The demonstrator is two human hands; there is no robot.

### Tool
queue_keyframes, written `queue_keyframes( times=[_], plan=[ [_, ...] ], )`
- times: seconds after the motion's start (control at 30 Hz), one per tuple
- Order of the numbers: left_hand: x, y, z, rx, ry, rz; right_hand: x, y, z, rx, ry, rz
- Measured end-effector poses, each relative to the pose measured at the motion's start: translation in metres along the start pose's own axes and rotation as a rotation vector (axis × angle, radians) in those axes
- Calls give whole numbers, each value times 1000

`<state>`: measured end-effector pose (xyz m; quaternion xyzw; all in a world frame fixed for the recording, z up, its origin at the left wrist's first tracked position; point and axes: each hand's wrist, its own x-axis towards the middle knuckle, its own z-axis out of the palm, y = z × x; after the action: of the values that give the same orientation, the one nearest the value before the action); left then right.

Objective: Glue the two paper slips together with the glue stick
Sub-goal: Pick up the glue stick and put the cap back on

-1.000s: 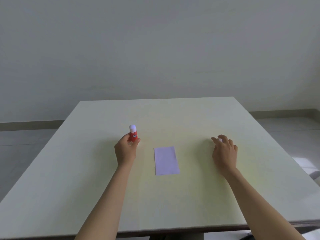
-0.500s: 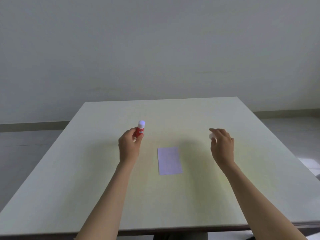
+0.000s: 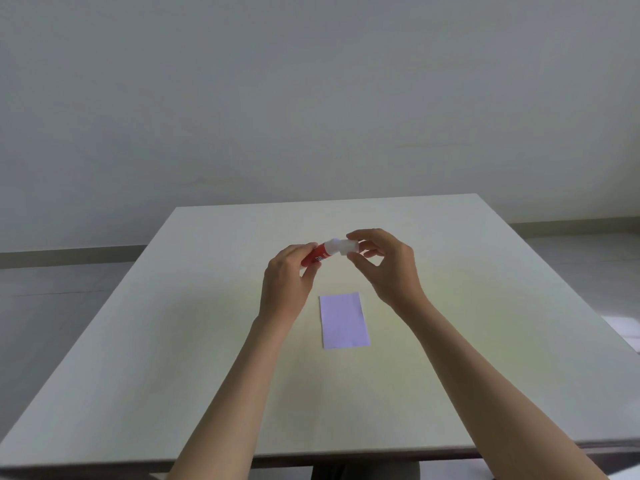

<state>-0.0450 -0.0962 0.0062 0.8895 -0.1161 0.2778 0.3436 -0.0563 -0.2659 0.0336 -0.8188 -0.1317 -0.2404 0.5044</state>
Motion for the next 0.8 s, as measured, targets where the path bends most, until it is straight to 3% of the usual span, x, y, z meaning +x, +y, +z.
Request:
queue_keyframes(
  times=[0.27,0.47,0.8],
  plan=[
    [-1,5,-3,-9,-21,15,-3,0,0,-49,14,-54],
    [-1,6,-7,0,-46,44,3,-3,0,-66,-78,-65],
    [-4,6,-7,13,-97,44,8,4,3,-293,-201,73]
  ],
)
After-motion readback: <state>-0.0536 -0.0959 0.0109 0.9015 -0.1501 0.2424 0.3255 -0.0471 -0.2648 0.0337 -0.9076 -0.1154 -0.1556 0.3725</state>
